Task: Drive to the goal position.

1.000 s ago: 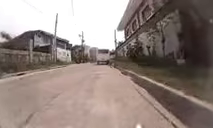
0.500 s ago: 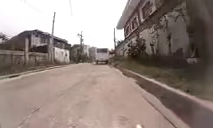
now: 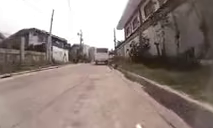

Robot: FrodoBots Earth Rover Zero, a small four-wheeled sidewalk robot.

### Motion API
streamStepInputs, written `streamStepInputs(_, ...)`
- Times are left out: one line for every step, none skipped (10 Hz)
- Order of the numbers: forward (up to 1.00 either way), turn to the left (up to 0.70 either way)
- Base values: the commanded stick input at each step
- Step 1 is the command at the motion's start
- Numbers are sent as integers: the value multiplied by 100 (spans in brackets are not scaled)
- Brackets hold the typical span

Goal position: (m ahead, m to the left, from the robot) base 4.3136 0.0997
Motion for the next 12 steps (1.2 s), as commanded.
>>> streamStepInputs(100,15)
streamStepInputs(100,17)
streamStepInputs(100,0)
streamStepInputs(100,0)
streamStepInputs(100,0)
streamStepInputs(100,0)
streamStepInputs(100,0)
streamStepInputs(100,0)
streamStepInputs(100,0)
streamStepInputs(100,0)
streamStepInputs(100,0)
streamStepInputs(95,0)
